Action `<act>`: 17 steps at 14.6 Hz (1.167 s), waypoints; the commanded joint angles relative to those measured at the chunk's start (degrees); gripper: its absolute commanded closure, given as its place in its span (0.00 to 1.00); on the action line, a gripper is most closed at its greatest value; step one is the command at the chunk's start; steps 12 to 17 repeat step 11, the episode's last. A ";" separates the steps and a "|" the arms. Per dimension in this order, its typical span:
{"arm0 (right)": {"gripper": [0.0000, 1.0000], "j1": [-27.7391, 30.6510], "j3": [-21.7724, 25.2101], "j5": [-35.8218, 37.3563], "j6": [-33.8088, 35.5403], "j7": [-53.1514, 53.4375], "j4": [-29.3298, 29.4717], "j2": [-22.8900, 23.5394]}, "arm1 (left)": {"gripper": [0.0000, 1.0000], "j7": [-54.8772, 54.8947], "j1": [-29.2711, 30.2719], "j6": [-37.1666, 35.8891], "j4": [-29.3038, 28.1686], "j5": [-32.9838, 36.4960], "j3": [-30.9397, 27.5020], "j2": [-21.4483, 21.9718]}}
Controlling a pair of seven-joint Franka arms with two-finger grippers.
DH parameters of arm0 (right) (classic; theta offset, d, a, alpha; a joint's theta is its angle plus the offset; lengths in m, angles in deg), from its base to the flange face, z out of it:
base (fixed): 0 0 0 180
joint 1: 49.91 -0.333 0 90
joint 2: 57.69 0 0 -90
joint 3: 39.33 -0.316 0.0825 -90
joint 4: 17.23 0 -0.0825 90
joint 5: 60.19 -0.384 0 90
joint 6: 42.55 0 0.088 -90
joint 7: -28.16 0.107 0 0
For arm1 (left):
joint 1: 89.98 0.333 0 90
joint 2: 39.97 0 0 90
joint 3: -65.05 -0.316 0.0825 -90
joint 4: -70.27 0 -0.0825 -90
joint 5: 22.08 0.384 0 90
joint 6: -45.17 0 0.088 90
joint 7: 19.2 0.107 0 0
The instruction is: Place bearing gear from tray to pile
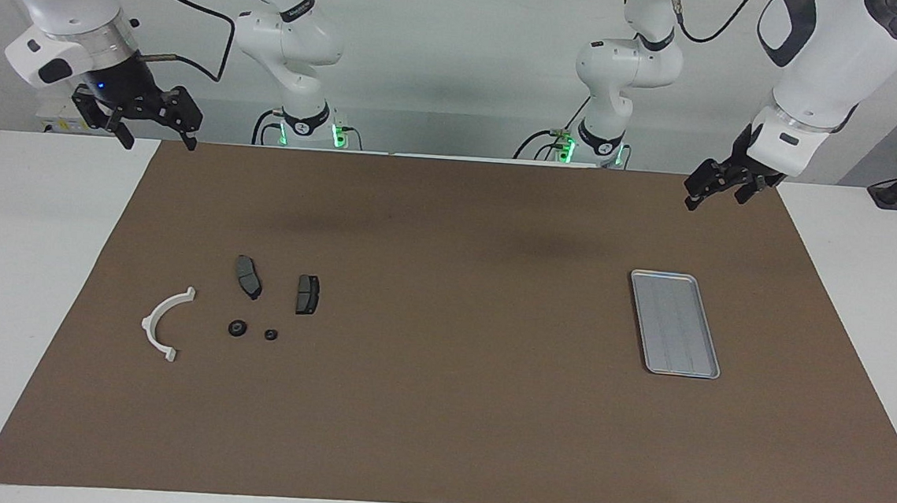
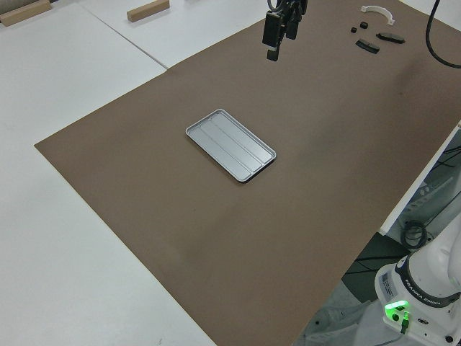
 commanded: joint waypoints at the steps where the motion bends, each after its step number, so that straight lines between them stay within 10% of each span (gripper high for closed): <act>1: 0.00 1.25 -0.76 -1.24 0.47 0.67 -1.42 -1.49 | 0.00 0.45 -0.26 -0.49 -1.19 -0.79 -0.42 1.52; 17: 0.00 1.25 -0.76 -0.36 0.91 0.76 -1.51 -1.58 | 0.00 0.45 -0.26 -0.49 -1.19 -0.79 -0.42 1.52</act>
